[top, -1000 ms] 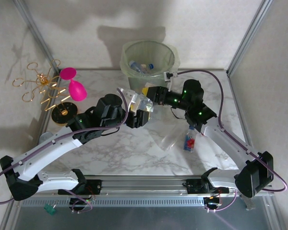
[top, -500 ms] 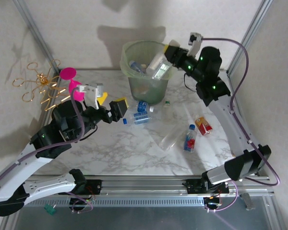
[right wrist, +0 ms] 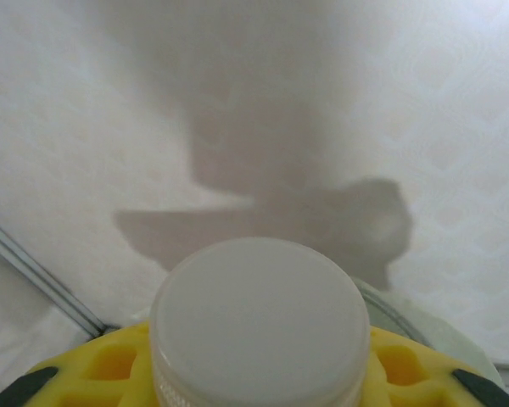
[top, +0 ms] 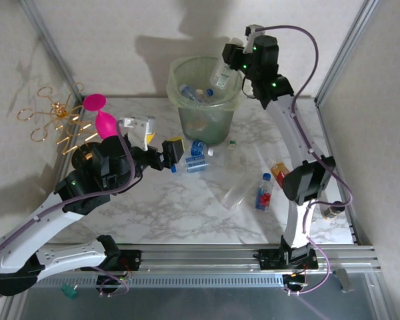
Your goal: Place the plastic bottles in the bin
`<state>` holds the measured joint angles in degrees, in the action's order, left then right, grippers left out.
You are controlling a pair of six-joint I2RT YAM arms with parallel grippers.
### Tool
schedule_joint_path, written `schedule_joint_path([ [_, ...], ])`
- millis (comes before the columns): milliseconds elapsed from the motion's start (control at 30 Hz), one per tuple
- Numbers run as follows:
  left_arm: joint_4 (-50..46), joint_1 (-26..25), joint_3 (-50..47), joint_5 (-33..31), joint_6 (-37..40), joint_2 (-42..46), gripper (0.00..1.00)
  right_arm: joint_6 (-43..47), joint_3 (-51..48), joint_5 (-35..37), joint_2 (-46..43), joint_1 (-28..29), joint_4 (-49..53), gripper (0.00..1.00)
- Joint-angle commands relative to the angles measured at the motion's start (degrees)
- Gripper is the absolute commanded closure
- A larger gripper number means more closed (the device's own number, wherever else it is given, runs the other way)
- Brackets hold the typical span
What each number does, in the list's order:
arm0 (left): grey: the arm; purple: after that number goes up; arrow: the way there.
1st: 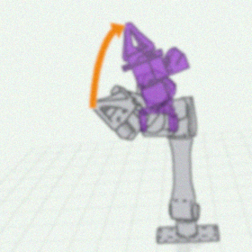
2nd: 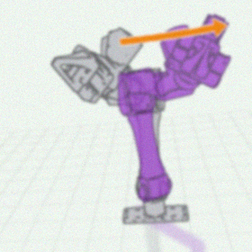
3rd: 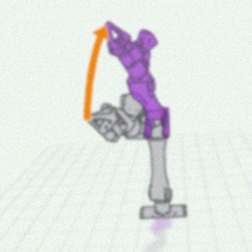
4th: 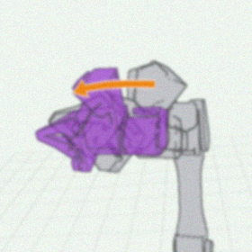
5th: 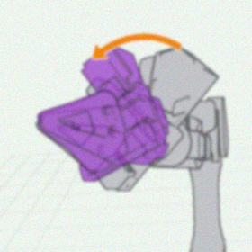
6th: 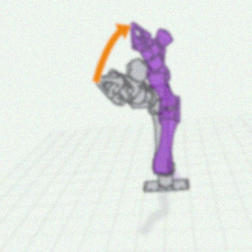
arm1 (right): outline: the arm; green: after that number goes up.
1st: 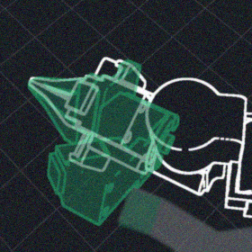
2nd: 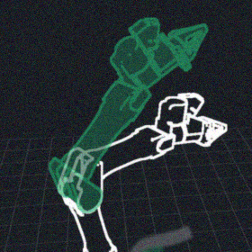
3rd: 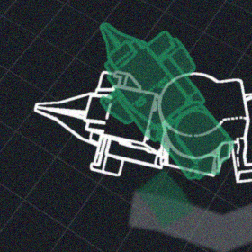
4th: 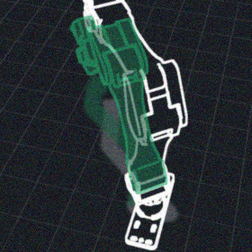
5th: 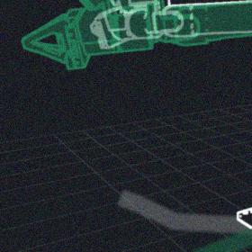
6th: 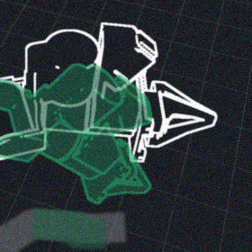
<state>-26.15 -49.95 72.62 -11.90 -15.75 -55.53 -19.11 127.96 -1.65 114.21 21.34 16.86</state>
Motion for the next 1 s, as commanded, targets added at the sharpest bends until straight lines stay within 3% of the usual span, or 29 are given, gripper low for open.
schedule_joint_path([
  [0, -0.9, -0.3, 0.1, -1.5, 1.9, 0.2, 0.07, 3.9, 5.3, 3.8, 2.8, 1.4, 4.8, 0.75],
  [267, -0.4, -0.3, -0.5, -2.0, 2.4, 0.4, 0.07, 16.3, 7.6, 25.7, 7.4, 7.3, 8.2, 0.74],
  [633, 0.2, -0.2, -1.2, -1.5, 1.8, -0.4, 0.07, 30.5, 12.6, 44.7, 17.8, 12.4, 1.2, 0.72],
  [667, 0.3, -0.2, -1.4, -1.5, 1.8, -0.3, 0.07, 31.0, 13.6, 46.2, 18.8, 12.5, 0.9, 0.65],
  [733, 0.4, -0.3, -2.0, -1.8, 1.6, -0.3, 0.07, 30.3, 13.9, 45.9, 19.9, 12.4, 0.3, 0.33],
  [800, 0.7, -0.2, -2.3, -1.6, 1.6, -0.4, 0.08, 28.9, 14.0, 43.2, 20.2, 12.4, 0.7, 0.18],
  [967, 0.8, -0.1, -2.3, -1.7, 1.7, -1.2, 0.07, 26.2, 11.3, 36.1, 16.6, 12.7, 0.2, 0.14],
])
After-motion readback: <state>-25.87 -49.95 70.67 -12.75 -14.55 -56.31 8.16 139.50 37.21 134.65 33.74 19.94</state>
